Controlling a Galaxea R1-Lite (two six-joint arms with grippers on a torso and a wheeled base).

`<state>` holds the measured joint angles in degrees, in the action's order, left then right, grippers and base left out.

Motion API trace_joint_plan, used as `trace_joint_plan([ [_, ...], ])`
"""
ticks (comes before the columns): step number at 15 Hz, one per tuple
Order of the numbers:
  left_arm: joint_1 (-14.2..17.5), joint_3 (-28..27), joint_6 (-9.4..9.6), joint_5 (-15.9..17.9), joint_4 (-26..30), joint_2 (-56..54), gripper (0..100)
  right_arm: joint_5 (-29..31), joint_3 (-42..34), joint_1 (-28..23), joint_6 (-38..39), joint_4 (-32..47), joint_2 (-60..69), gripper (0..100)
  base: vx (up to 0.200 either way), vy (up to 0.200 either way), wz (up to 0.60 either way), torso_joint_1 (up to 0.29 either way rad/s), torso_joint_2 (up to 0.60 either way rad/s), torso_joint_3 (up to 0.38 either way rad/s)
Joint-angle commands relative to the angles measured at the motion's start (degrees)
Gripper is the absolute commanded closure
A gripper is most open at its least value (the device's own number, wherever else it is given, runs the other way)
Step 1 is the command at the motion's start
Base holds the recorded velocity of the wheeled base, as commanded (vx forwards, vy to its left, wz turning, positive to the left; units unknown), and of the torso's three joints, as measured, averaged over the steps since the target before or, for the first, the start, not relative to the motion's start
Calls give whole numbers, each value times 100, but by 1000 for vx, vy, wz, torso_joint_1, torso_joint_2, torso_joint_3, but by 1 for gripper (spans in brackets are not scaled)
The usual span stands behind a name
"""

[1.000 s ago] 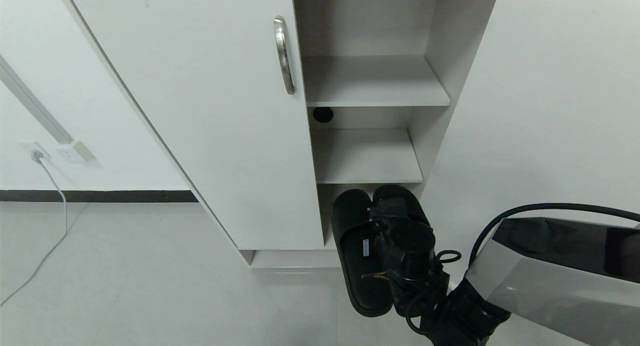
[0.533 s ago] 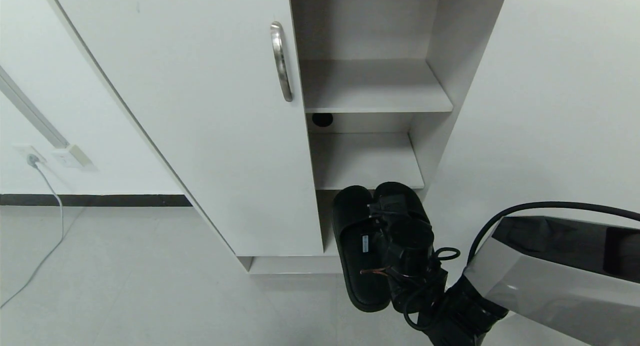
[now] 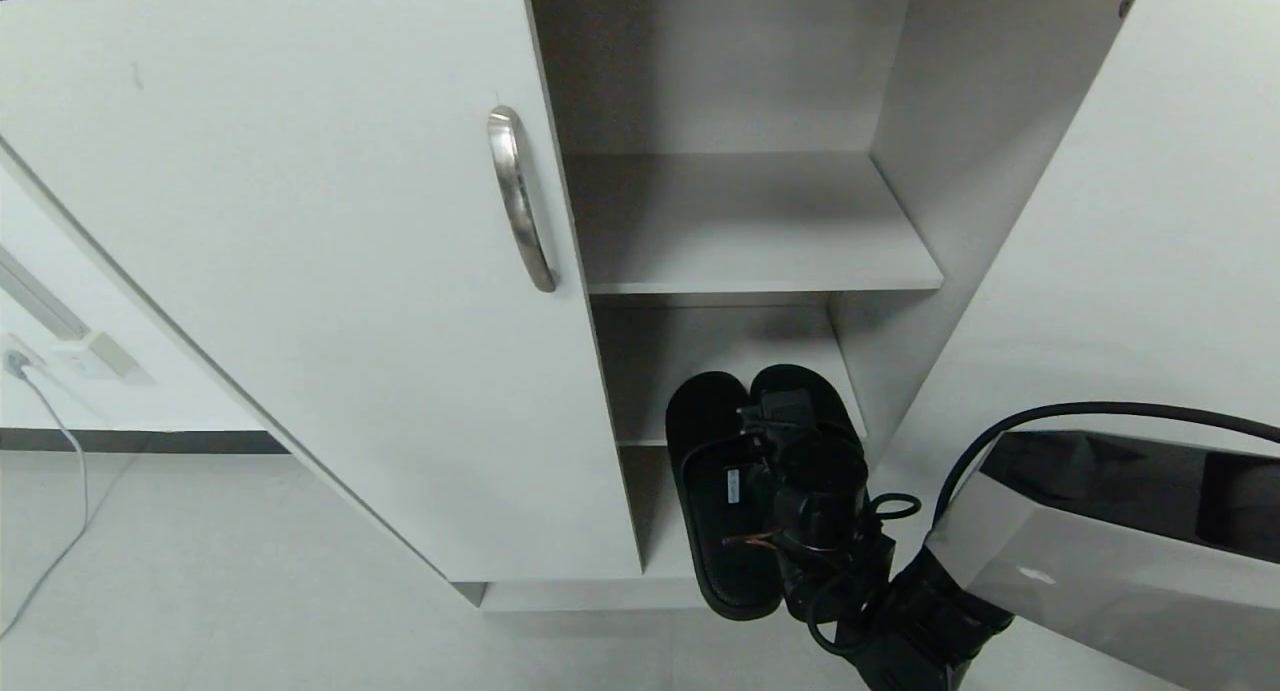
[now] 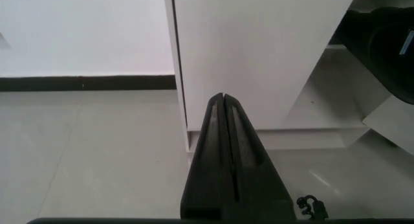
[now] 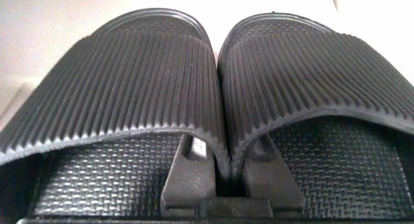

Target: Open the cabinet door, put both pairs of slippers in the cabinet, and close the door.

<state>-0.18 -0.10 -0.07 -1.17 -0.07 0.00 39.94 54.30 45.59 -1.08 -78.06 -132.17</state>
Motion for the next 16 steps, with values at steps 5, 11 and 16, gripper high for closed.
trace_joint_plan([
  [5, 1, 1, 7, -6, -1, 9, 100, -12, 652, -165, 38, 484, -177, 100, 0, 0, 0, 0, 0, 0],
  [11, 1, 1, -1, -15, -1, 9, 100, -12, 1883, -428, 249, 1442, -538, 100, 0, 0, 0, 0, 0, 0],
  [16, 1, 1, -10, -15, -1, 9, 100, -12, 3043, -613, 785, 2752, -652, 100, 0, 0, 0, 0, 0, 0],
])
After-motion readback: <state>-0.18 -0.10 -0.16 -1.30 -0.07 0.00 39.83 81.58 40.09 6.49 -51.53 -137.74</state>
